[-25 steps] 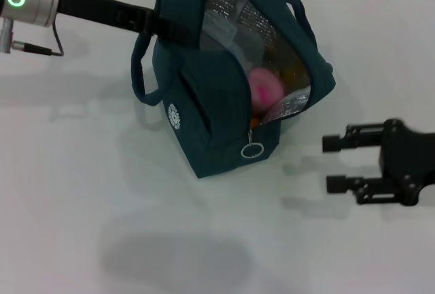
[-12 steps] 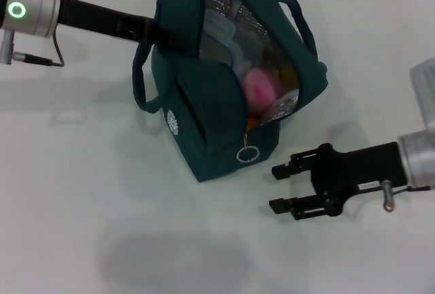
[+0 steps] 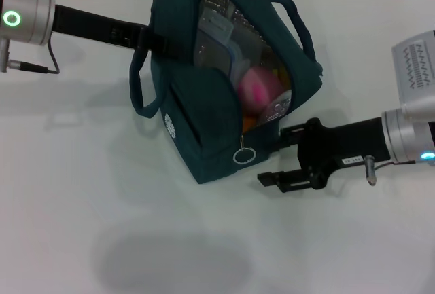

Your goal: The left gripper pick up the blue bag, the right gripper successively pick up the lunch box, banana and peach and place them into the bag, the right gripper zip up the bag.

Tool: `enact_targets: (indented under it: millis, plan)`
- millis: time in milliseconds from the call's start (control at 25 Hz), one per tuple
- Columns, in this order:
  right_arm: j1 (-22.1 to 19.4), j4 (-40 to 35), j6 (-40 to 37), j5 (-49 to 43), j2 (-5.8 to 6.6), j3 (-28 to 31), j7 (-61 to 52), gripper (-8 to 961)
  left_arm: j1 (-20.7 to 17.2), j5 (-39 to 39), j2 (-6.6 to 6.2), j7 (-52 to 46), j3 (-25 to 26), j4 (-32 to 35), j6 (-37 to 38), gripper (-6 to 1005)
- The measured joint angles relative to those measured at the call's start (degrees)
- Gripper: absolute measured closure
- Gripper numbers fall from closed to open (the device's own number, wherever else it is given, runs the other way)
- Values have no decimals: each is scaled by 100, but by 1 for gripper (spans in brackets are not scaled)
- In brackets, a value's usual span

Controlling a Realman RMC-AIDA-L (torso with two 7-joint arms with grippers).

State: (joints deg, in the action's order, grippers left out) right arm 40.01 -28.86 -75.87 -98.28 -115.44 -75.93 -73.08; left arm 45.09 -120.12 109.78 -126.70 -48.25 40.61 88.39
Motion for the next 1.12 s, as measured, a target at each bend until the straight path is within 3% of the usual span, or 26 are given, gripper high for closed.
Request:
enact_targets:
  millis: [600,1120]
  plan:
    - [480,385,269,74,-76,-178,73,349,78,-3,6,14,0,0,-34,952]
    - [606,445,339,549,-75,-949,28,361,48,-3,18,14,0,0,-33,952]
